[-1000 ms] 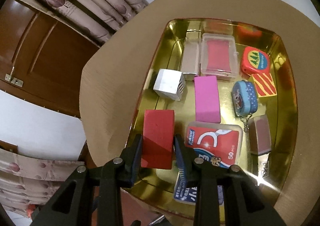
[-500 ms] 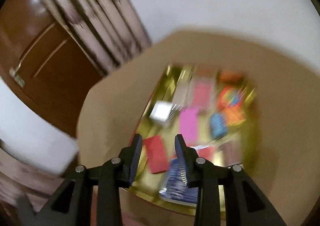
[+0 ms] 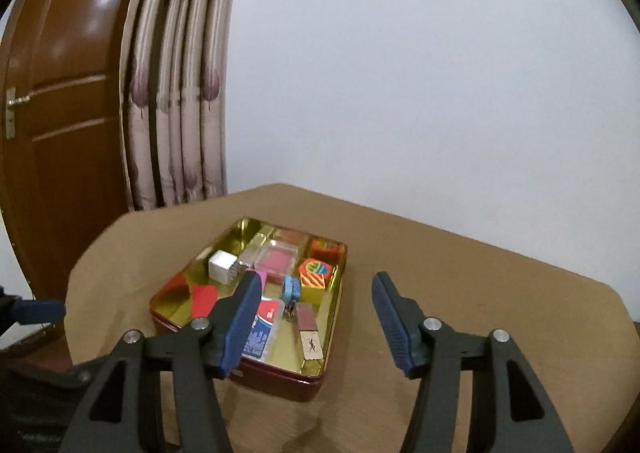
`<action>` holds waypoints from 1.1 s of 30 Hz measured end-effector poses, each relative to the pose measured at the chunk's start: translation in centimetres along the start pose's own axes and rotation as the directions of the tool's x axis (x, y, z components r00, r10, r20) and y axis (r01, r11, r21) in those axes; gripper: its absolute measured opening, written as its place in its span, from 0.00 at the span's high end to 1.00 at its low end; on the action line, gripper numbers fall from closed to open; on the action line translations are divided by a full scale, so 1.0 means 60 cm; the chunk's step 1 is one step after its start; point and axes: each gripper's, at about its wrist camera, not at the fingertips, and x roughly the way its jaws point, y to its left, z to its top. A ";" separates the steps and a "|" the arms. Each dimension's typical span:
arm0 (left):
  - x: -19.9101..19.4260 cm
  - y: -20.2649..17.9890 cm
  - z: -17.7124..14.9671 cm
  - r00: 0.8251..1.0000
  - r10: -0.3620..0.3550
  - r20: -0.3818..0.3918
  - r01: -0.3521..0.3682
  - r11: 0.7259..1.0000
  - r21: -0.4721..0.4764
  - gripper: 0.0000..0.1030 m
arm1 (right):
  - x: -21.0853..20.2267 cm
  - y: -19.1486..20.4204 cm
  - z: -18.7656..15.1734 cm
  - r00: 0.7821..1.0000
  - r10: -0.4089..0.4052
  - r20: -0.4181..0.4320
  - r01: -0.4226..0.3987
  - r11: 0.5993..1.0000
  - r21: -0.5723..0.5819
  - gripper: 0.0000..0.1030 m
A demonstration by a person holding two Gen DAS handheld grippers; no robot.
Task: Organize rigid objects
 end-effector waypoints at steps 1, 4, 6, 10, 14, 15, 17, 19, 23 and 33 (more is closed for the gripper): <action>-0.001 0.001 0.006 1.000 -0.008 0.009 0.008 1.000 -0.010 0.11 | -0.004 -0.002 0.000 1.000 0.007 0.004 -0.007 1.000 -0.001 0.42; -0.009 -0.005 0.016 0.999 0.003 0.041 -0.003 1.000 0.000 0.11 | -0.020 -0.010 0.000 1.000 0.002 0.020 -0.002 1.000 -0.006 0.40; -0.007 -0.012 0.021 0.999 0.001 0.049 -0.002 1.000 0.018 0.11 | -0.024 -0.017 -0.002 1.000 0.003 0.020 -0.003 1.000 0.000 0.39; 0.000 -0.029 0.028 0.999 0.004 0.051 -0.006 0.999 0.041 0.11 | -0.030 -0.030 -0.008 1.000 -0.010 0.021 0.010 1.000 0.012 0.39; 0.009 -0.038 0.031 0.999 0.000 0.048 -0.002 0.999 0.050 0.09 | -0.028 -0.041 -0.012 1.000 -0.019 0.020 0.019 0.999 0.031 0.39; 0.011 -0.039 0.031 0.999 0.006 0.048 -0.009 0.999 0.049 0.07 | -0.026 -0.042 -0.013 1.000 -0.025 0.018 0.024 0.999 0.032 0.39; 0.015 -0.035 0.030 0.999 -0.003 0.052 0.001 0.999 0.038 0.03 | -0.022 -0.045 -0.017 0.999 -0.028 0.016 0.027 0.999 0.038 0.39; 0.018 -0.032 0.028 0.998 -0.010 0.062 0.008 0.999 0.031 0.02 | -0.018 -0.046 -0.021 0.999 -0.031 0.012 0.031 0.999 0.037 0.39; 0.022 -0.035 0.022 0.996 -0.001 0.086 -0.004 0.999 0.051 0.03 | -0.008 -0.043 -0.029 0.999 -0.033 0.001 0.033 0.999 0.030 0.39; 0.025 -0.030 0.017 0.996 0.007 0.089 -0.011 0.999 0.051 0.06 | 0.002 -0.034 -0.029 0.999 -0.038 -0.011 0.038 0.999 0.018 0.39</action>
